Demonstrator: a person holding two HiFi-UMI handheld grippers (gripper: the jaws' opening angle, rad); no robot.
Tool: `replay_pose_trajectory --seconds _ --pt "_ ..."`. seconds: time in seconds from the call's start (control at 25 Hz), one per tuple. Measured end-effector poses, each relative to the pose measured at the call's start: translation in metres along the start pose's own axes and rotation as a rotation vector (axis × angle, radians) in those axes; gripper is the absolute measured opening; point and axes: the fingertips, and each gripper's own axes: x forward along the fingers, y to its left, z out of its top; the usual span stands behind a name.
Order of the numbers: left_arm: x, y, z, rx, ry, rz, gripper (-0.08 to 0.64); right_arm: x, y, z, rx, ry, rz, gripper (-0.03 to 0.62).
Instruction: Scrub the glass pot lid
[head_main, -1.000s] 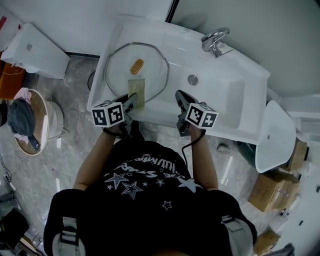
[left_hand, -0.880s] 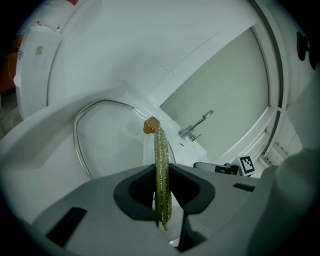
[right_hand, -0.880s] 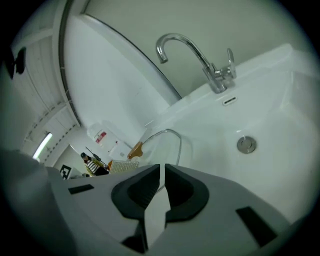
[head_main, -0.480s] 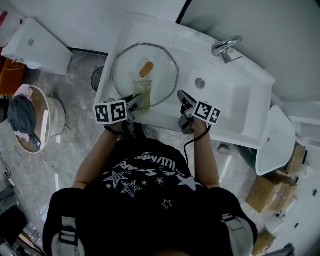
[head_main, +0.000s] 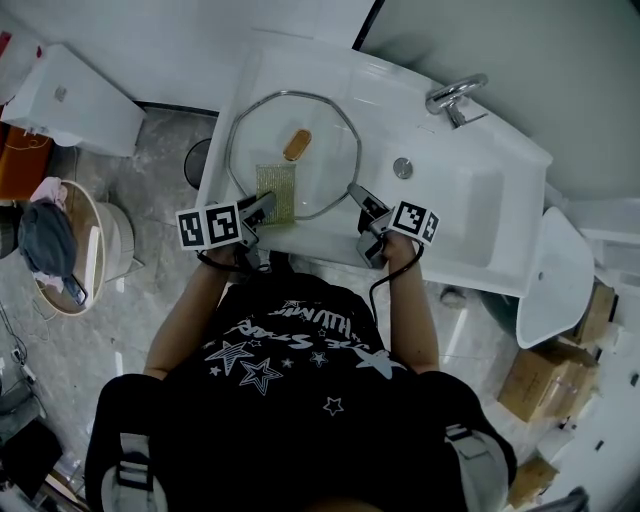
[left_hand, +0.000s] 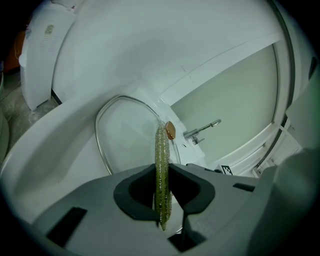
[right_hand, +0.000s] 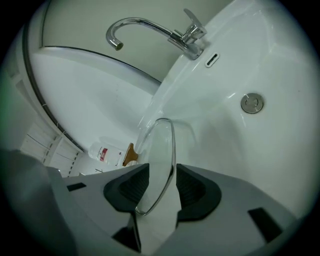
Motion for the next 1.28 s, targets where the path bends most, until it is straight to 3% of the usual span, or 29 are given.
replay_pose_trajectory --seconds 0.72,1.28 --pt "-0.020 0.025 0.023 -0.004 -0.003 -0.016 0.071 0.023 -0.008 -0.003 0.061 -0.010 0.003 0.150" --pt "-0.017 0.031 0.025 -0.021 0.005 0.030 0.071 0.027 -0.009 -0.002 0.119 0.027 0.076 0.132"
